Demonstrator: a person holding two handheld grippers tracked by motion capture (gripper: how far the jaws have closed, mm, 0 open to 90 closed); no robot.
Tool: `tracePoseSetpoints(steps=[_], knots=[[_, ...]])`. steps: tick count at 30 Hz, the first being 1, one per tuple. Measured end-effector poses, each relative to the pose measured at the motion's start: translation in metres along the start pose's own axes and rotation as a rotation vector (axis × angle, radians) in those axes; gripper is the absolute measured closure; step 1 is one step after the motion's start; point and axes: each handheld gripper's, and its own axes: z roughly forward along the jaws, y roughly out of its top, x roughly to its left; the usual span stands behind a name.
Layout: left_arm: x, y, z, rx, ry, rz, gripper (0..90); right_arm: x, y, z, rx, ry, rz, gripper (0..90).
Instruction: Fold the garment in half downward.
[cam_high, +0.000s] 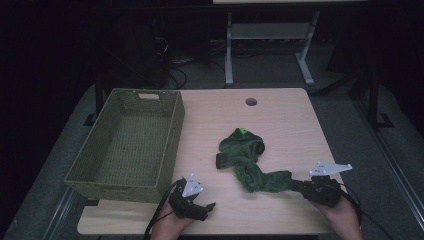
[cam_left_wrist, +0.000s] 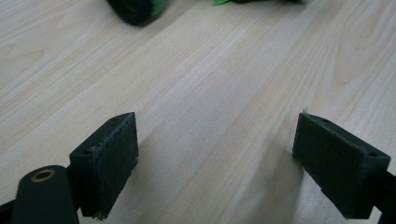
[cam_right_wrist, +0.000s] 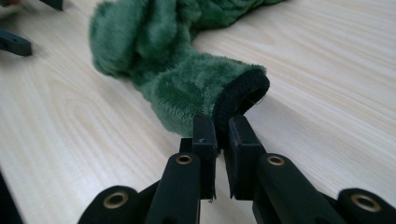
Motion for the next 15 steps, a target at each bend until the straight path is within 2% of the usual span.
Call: tracePoseSetpoints(steps=[3,7,12,15], knots=[[0.000,0.000,0.000,0.000,0.000,-0.001,13.6,0.003,0.002,-0.009,-0.022,0.012,-0.023,82.8],[0.000,0.000,0.000,0.001,0.000,-0.001,13.6,0.018,0.018,-0.011,-0.040,0.053,-0.069,82.6],[0.000,0.000,0.001,-0.002,0.001,-0.004,13.6,0.032,0.042,0.003,-0.049,0.122,-0.129,82.6],[0.000,0.001,0.001,-0.002,0.002,0.000,13.6,0.042,0.057,0.013,-0.040,0.148,-0.167,82.5]])
